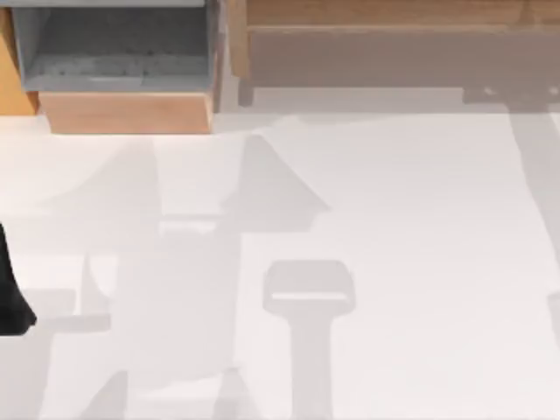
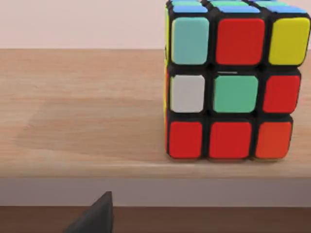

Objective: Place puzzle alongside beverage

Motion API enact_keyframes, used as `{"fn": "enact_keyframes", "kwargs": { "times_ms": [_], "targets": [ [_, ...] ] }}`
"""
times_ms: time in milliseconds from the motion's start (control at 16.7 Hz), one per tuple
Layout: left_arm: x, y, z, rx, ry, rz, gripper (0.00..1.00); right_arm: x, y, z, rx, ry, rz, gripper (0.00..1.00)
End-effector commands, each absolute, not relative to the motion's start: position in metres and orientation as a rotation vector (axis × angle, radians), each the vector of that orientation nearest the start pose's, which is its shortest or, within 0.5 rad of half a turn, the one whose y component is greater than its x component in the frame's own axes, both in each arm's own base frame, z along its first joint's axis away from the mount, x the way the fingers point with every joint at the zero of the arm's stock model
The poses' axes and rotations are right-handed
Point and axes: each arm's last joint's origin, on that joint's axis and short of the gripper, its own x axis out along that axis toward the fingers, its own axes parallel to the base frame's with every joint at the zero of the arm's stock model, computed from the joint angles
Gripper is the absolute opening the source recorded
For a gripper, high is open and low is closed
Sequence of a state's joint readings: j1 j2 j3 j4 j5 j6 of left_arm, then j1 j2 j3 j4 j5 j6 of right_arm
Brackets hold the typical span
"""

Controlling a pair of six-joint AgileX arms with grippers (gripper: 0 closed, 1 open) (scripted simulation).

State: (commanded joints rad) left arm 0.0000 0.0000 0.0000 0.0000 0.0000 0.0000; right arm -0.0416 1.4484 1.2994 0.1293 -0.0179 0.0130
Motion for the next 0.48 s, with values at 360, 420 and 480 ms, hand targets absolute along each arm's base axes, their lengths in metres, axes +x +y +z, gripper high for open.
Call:
{"fn": "enact_keyframes", "kwargs": {
  "times_ms": [360, 420, 480],
  "targets": [
    [0.106, -0.001, 0.160, 0.000, 0.000, 0.000, 1.00, 0.379, -0.012, 0.387, 0.000, 0.000, -0.010, 1.00],
    [0.106, -0.001, 0.160, 0.000, 0.000, 0.000, 1.00, 0.379, -0.012, 0.387, 0.000, 0.000, -0.010, 1.00],
    [0.106, -0.001, 0.160, 0.000, 0.000, 0.000, 1.00, 0.379, -0.012, 0.387, 0.000, 0.000, -0.010, 1.00]
  ]
}}
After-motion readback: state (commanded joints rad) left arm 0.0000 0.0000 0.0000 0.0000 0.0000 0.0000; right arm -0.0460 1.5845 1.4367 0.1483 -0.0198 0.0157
